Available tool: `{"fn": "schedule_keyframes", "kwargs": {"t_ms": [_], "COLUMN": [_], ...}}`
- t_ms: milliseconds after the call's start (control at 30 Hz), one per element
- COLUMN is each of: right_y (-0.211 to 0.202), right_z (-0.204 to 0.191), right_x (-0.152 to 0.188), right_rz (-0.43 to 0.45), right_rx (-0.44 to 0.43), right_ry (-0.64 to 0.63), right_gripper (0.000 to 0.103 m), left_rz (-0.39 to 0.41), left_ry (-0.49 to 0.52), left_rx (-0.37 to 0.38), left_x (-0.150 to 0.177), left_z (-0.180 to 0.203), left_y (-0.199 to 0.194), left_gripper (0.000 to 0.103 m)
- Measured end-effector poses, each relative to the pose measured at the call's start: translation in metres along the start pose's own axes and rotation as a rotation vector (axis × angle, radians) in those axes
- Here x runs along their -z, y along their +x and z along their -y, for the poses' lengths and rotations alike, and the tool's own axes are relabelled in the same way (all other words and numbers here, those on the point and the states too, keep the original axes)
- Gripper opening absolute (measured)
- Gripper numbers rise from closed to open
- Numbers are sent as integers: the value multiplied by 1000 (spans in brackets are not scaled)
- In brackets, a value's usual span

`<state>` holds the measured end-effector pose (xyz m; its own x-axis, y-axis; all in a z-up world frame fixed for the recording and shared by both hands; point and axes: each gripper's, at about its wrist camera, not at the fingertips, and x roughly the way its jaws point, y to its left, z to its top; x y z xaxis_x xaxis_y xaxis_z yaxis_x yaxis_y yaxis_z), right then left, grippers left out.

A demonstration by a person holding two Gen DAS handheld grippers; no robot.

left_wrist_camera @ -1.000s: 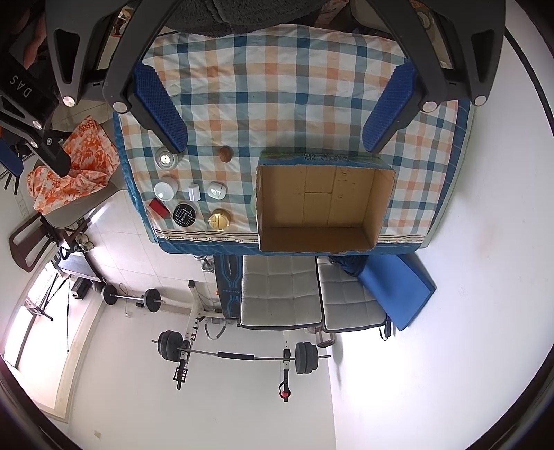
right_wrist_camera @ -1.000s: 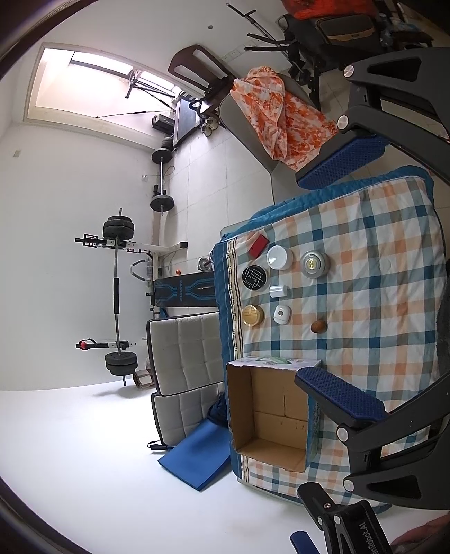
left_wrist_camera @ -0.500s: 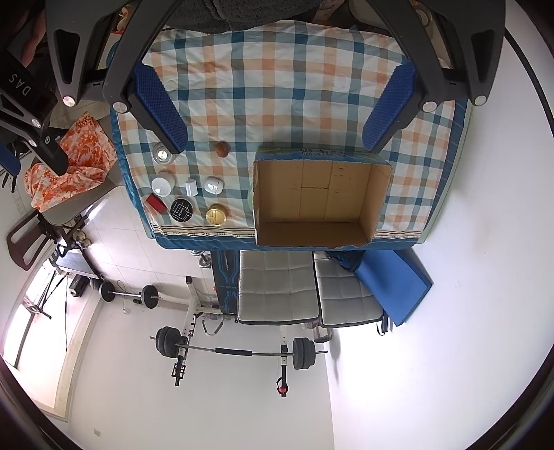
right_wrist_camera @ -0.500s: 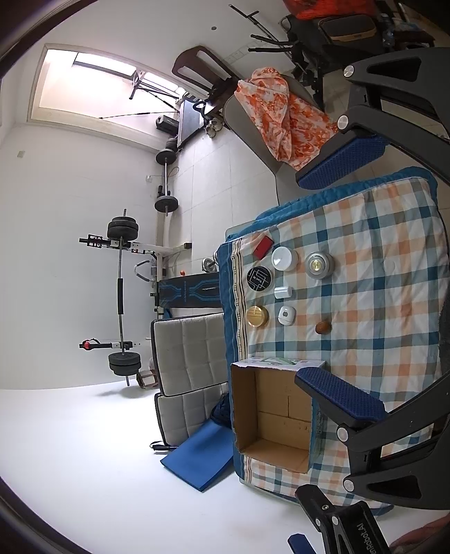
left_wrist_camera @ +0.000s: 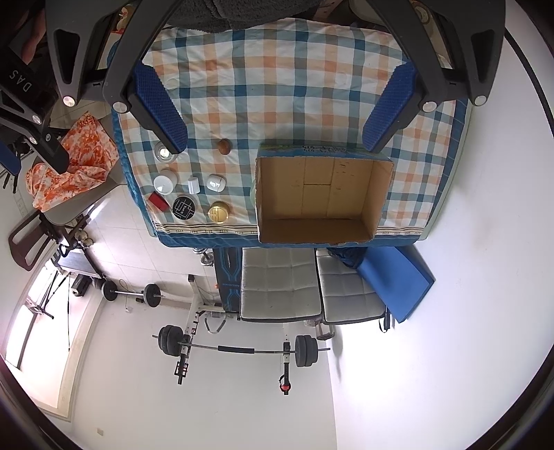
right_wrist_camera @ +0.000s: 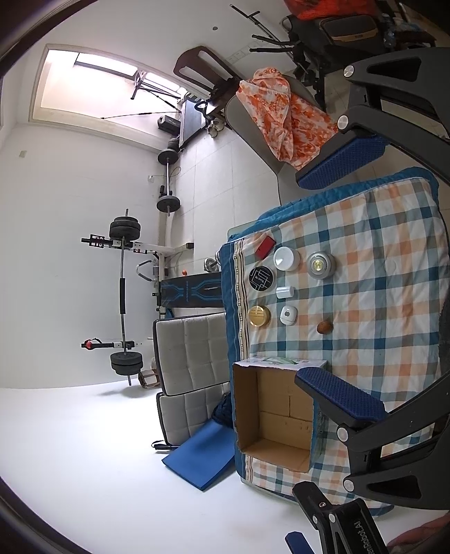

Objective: Organize rigid objects

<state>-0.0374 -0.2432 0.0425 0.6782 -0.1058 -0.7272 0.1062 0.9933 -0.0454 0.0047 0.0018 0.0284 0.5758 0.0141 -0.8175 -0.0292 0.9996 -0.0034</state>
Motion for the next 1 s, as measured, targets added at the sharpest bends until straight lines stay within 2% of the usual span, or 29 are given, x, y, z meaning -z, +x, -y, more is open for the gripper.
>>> {"fn": "schedule_keyframes", "kwargs": {"t_ms": [400, 700, 833, 1000], "right_y": [-2, 16, 36, 90], "right_z": [3, 10, 18, 32], "right_x": [-2, 4, 7, 15], "right_rz": [5, -37, -76, -182], "right_rx": [4, 2, 14, 29], "right_ry": [11, 29, 46, 63], "right_gripper": [103, 103, 103, 103], "left_rz": [5, -10, -47, -141], "left_ry": [1, -2, 5, 11], "left_rx": [5, 13, 23, 48], "left_x": [7, 12, 15, 12], "left_z": [3, 7, 16, 32], "left_y": [-1, 5, 25, 79], "left_gripper": [103, 103, 103, 103]}}
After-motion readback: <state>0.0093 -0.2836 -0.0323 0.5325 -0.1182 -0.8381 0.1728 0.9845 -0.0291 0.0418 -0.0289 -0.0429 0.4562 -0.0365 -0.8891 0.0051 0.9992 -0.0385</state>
